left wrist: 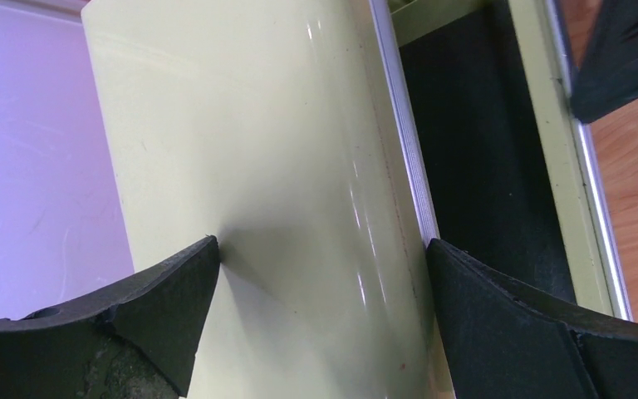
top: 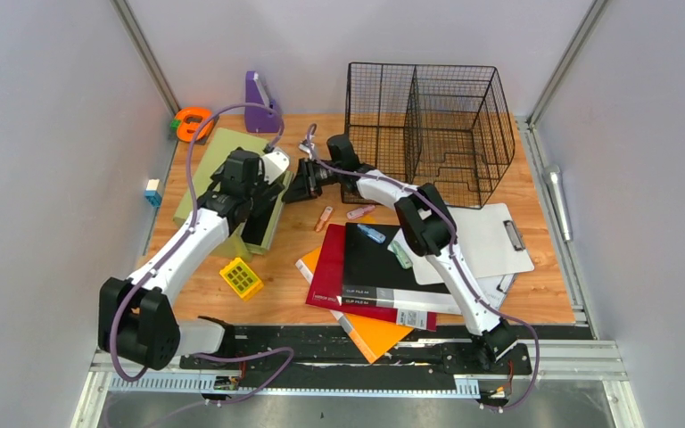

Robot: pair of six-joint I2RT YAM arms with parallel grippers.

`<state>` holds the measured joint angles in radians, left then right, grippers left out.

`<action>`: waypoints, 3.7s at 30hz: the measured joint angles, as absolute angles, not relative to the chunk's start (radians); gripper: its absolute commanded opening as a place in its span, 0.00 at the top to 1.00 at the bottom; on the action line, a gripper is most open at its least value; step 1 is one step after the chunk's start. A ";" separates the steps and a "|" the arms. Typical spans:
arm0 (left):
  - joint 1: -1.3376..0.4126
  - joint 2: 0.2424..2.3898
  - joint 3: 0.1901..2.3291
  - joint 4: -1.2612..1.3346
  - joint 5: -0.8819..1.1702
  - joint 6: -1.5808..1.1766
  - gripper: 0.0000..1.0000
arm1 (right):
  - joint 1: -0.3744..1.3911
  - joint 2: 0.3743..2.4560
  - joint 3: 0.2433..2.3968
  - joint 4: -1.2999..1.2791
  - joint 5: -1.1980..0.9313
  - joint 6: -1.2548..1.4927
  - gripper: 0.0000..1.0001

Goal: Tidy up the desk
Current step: Open the drawer in the storage box, then pick up the stationery from the center of the board, then place the stationery in the drawer.

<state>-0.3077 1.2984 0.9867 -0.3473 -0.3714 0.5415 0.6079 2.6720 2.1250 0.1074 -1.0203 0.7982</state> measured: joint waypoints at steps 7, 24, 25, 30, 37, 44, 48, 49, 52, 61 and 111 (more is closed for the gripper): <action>-0.221 1.261 0.949 -0.355 -0.406 0.621 0.00 | 0.608 2.642 2.063 0.046 -0.958 0.628 0.95; -0.169 1.268 1.089 -0.597 -0.330 0.498 0.00 | 0.620 2.586 2.048 -0.151 -0.893 0.388 0.47; -0.169 1.268 1.108 -0.614 -0.306 0.483 0.00 | 0.624 2.577 2.048 -0.177 -0.887 0.362 0.46; -0.169 1.268 1.191 -0.669 -0.198 0.418 0.00 | 0.646 2.527 2.048 -0.290 -0.849 0.231 0.44; -0.169 1.224 1.257 -0.720 -0.085 0.337 0.00 | 0.718 2.387 2.018 -0.484 -0.699 -0.051 0.43; -0.169 1.162 1.314 -0.740 -0.014 0.268 0.00 | 0.744 2.106 1.784 -0.619 -0.483 -0.339 0.43; -0.169 1.154 1.321 -0.739 0.011 0.244 0.00 | 0.731 2.008 1.654 -0.676 -0.343 -0.445 0.42; -0.169 1.154 1.321 -0.739 0.017 0.239 0.00 | 0.727 1.991 1.620 -0.689 -0.306 -0.467 0.42; -0.169 1.155 1.321 -0.739 0.025 0.228 0.00 | 0.709 1.963 1.531 -0.724 -0.217 -0.513 0.42; -0.169 1.156 1.321 -0.736 0.037 0.208 0.00 | 0.635 1.960 1.444 -0.767 -0.118 -0.553 0.46; 0.068 1.205 1.567 -0.783 0.052 -0.023 0.00 | 0.944 2.389 2.308 -0.736 -0.184 -0.796 0.94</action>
